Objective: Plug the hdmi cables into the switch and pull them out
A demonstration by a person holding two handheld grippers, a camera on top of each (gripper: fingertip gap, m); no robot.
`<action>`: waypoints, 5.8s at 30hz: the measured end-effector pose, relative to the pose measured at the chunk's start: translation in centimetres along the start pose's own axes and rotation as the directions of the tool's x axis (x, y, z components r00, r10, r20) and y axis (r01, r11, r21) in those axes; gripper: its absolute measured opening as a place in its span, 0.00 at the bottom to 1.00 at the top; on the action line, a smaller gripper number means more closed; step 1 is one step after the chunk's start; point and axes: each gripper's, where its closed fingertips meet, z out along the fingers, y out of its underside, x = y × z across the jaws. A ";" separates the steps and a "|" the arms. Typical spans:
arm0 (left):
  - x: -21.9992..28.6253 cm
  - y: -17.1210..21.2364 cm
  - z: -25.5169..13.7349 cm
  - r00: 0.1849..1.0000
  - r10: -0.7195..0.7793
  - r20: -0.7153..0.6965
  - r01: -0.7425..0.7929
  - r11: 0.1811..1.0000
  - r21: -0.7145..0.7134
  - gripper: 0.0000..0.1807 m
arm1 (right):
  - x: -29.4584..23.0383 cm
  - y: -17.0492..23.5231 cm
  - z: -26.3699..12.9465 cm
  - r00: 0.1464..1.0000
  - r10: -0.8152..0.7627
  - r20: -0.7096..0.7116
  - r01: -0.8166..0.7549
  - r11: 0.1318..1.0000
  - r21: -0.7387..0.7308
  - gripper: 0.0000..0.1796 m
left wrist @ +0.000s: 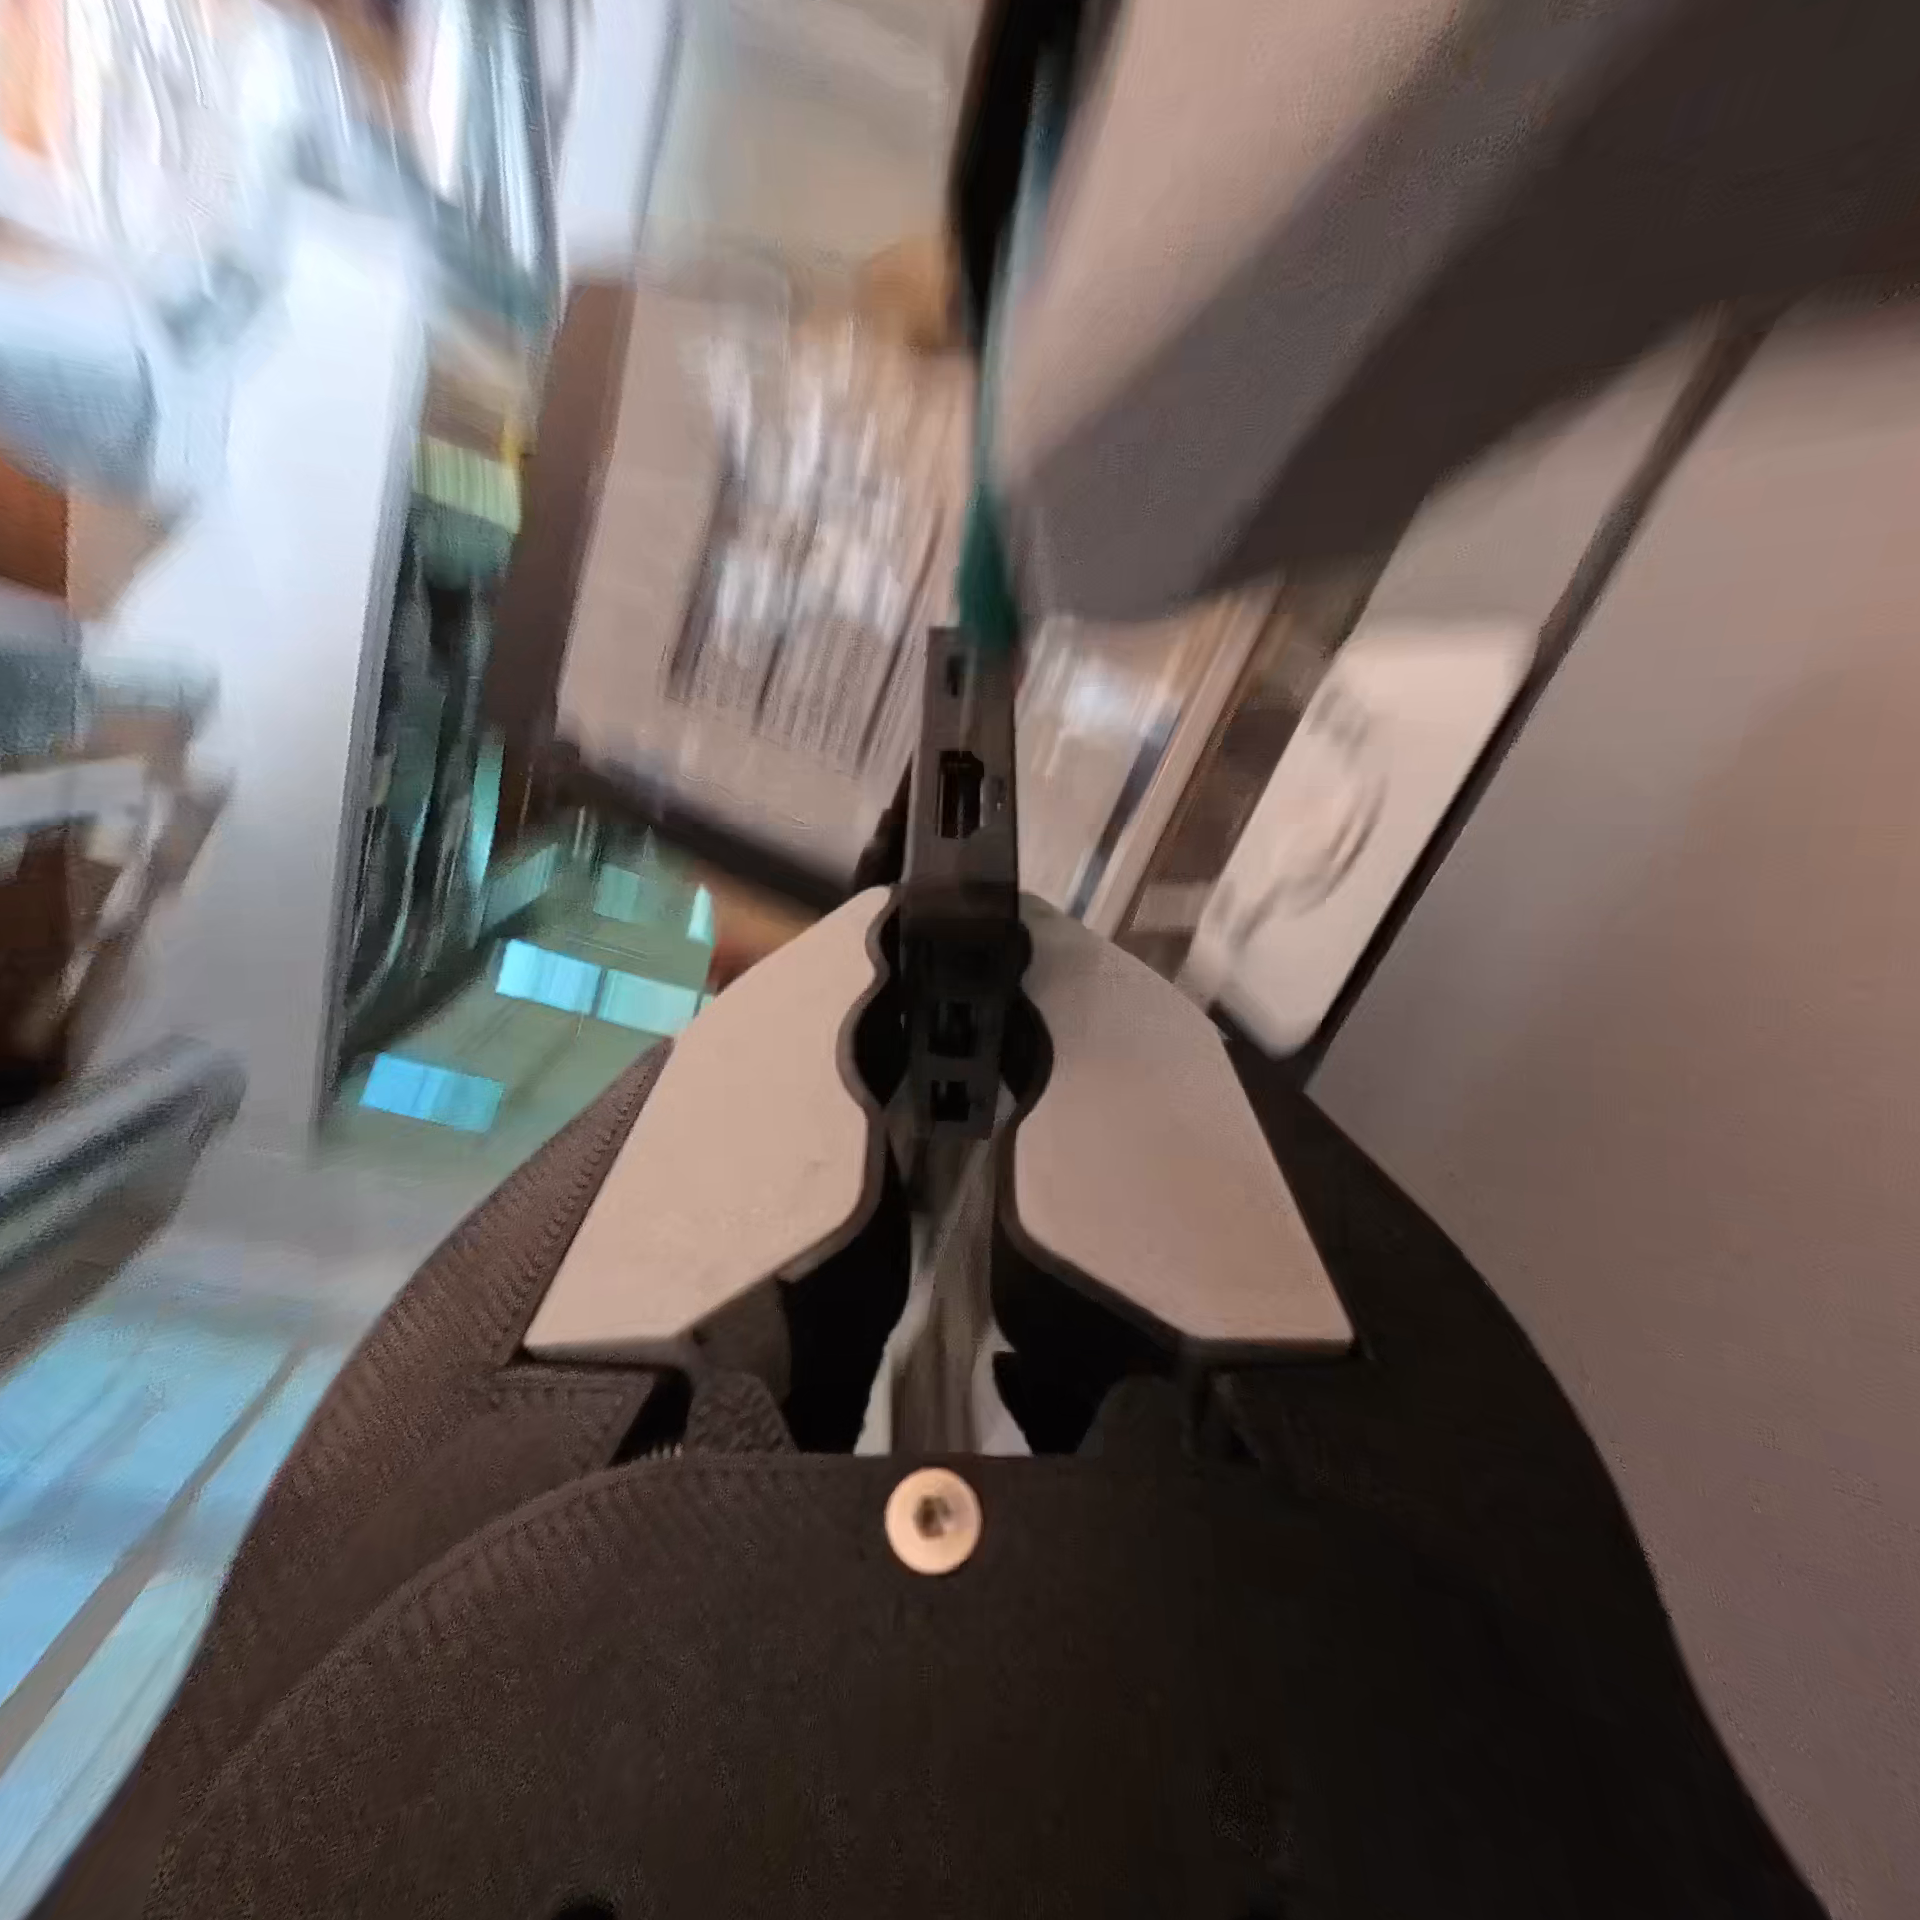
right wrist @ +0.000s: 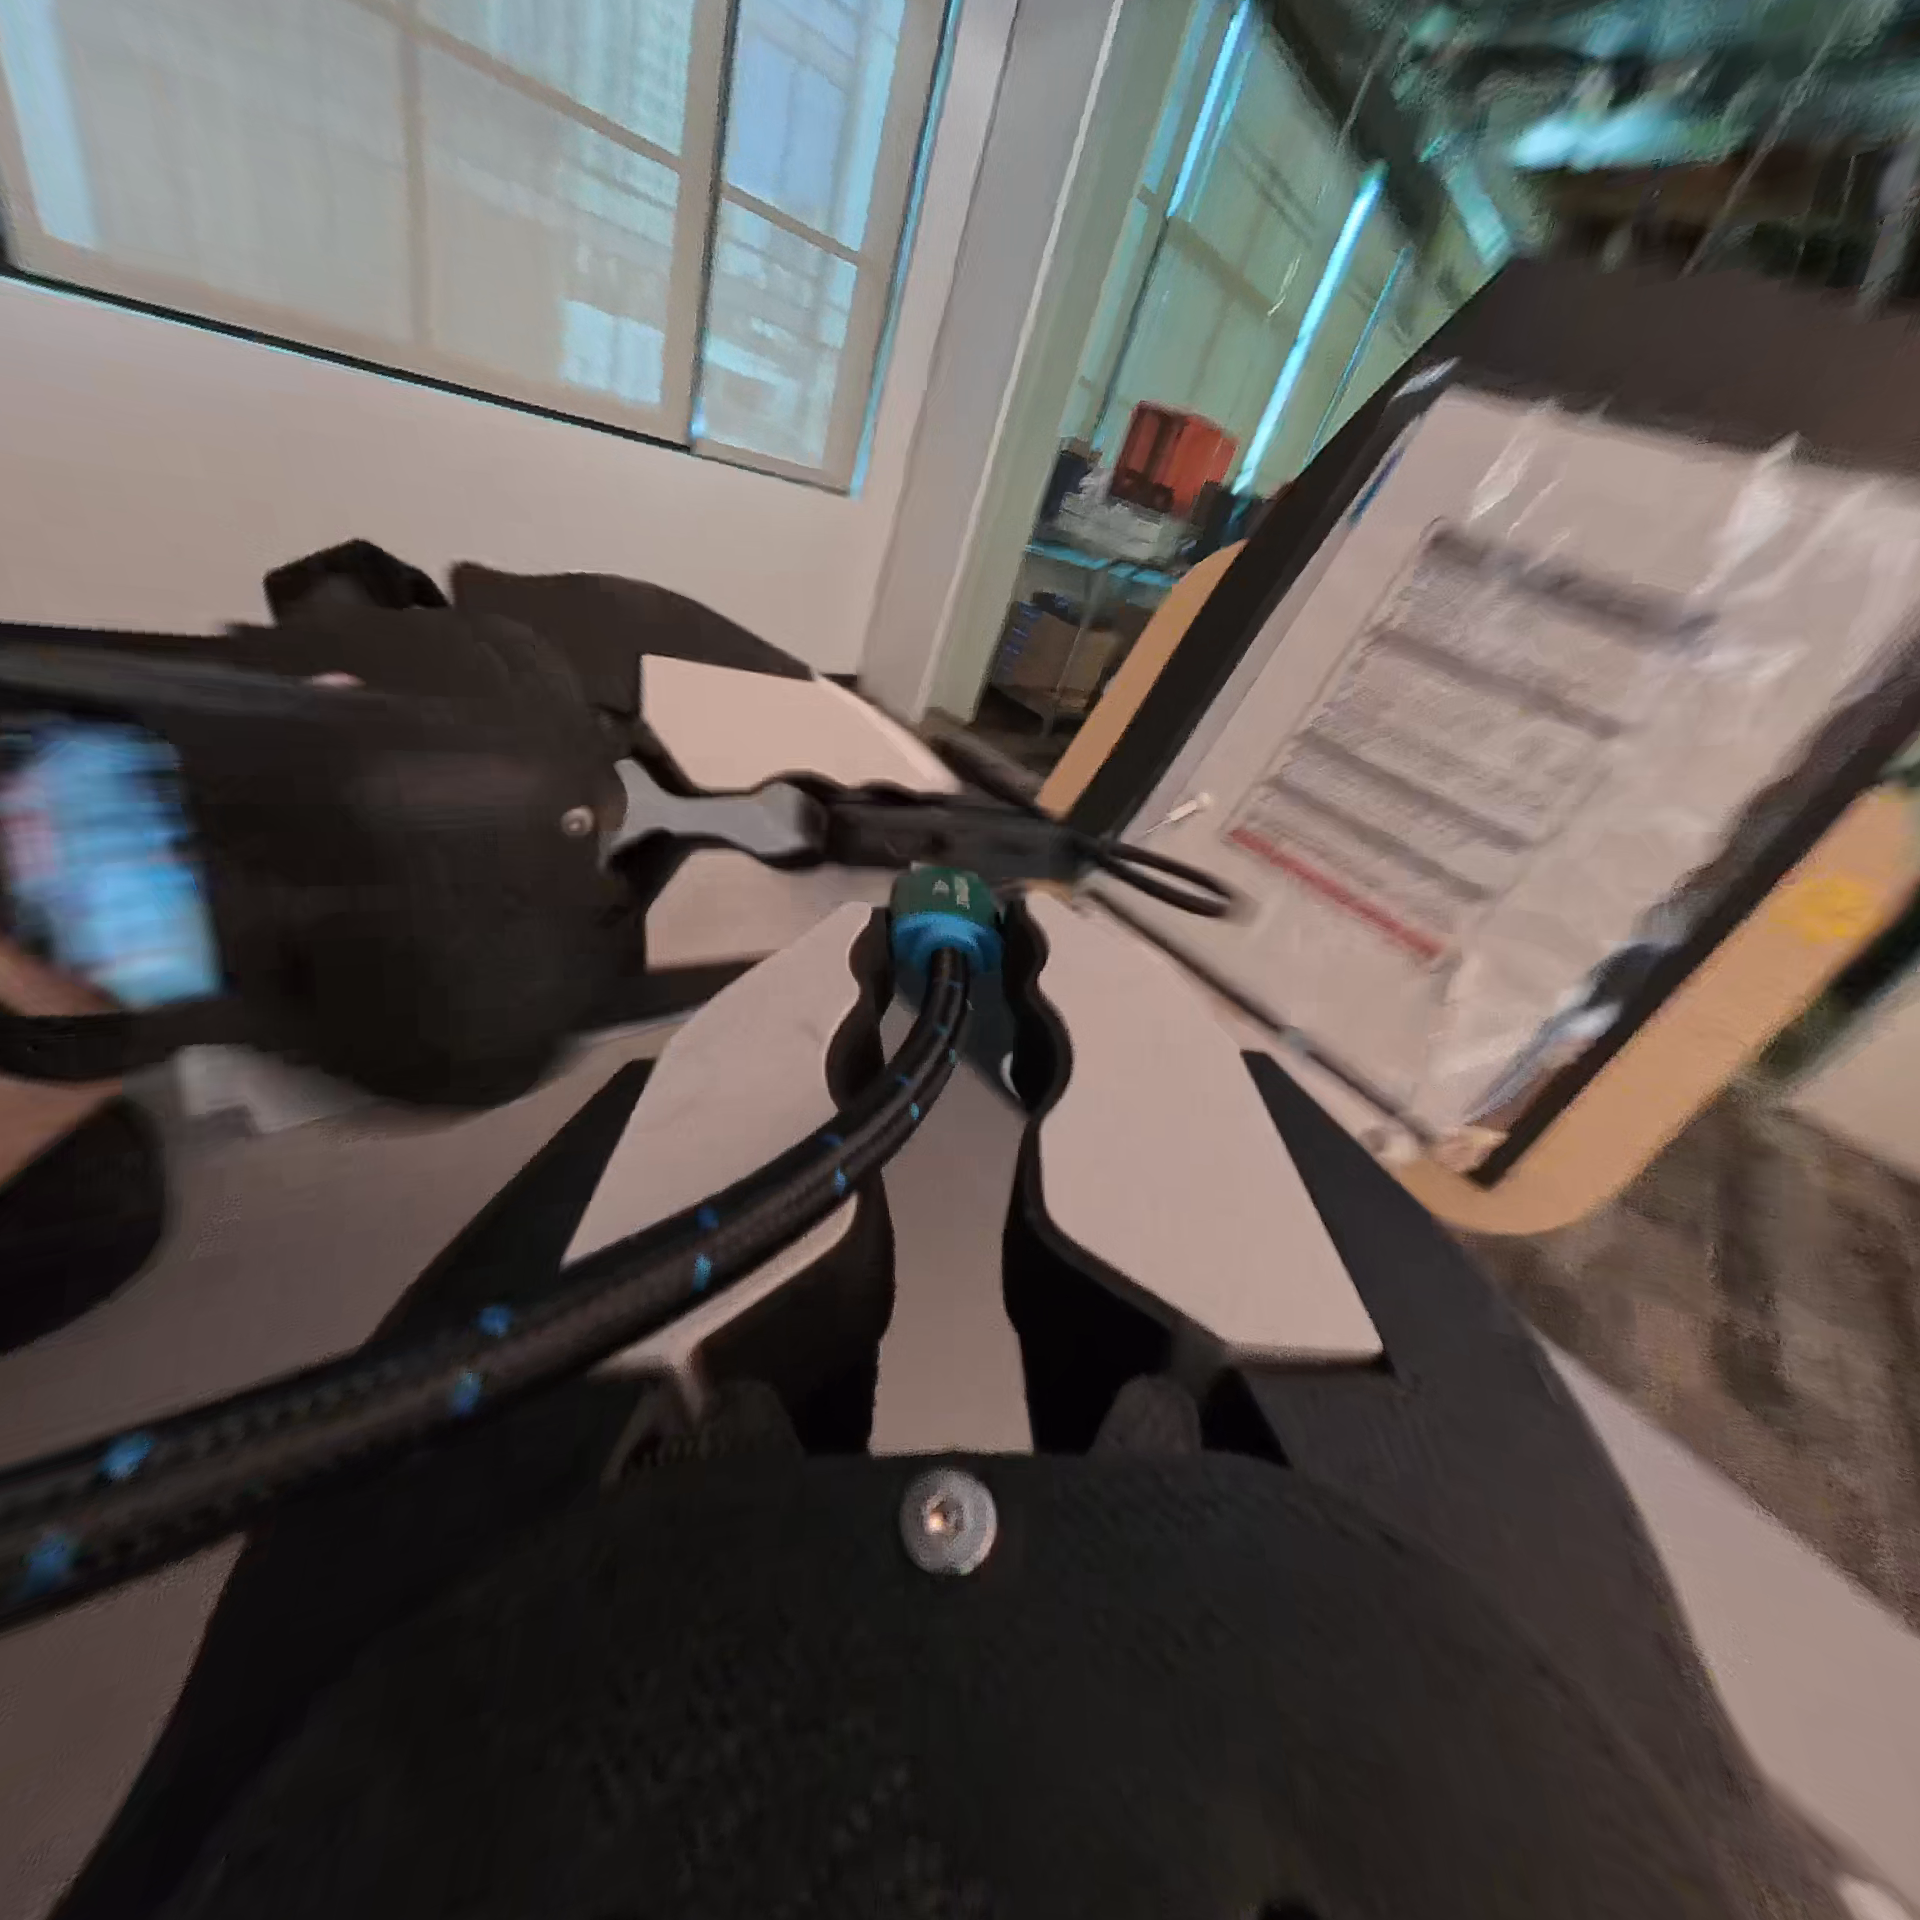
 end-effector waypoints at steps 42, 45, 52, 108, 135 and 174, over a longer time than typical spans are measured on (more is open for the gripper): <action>-1.7 2.2 -3.8 0.888 -0.326 -0.323 0.340 0.940 -0.016 0.08 | 18.6 25.4 -34.6 0.883 0.059 -0.466 -0.466 -0.024 -0.885 0.12; -1.5 2.2 -3.8 0.886 -0.325 -0.329 0.339 0.941 -0.018 0.08 | 18.3 27.2 -33.2 0.887 0.125 -0.444 -0.442 -0.044 -0.896 0.13; -1.0 2.1 -3.8 0.882 -0.320 -0.345 0.331 0.943 -0.026 0.08 | 18.2 27.3 -32.8 0.835 0.169 -0.523 -0.523 -0.051 -0.851 0.15; -1.6 0.1 -7.9 0.693 -0.365 -0.621 0.550 0.825 0.130 0.08 | 25.6 21.6 -17.9 0.903 0.169 -0.395 -0.413 0.595 -0.690 0.18; 3.7 39.1 -11.4 0.270 -0.897 0.351 0.450 -0.205 -0.869 0.38 | 22.2 30.2 -34.4 0.565 0.434 -0.702 -0.791 0.043 -0.611 0.07; 11.1 30.0 -11.6 0.270 -0.963 0.004 -0.044 -0.016 -0.999 0.08 | 17.0 29.2 -29.2 0.549 0.446 -0.707 -0.703 -0.211 -0.679 0.07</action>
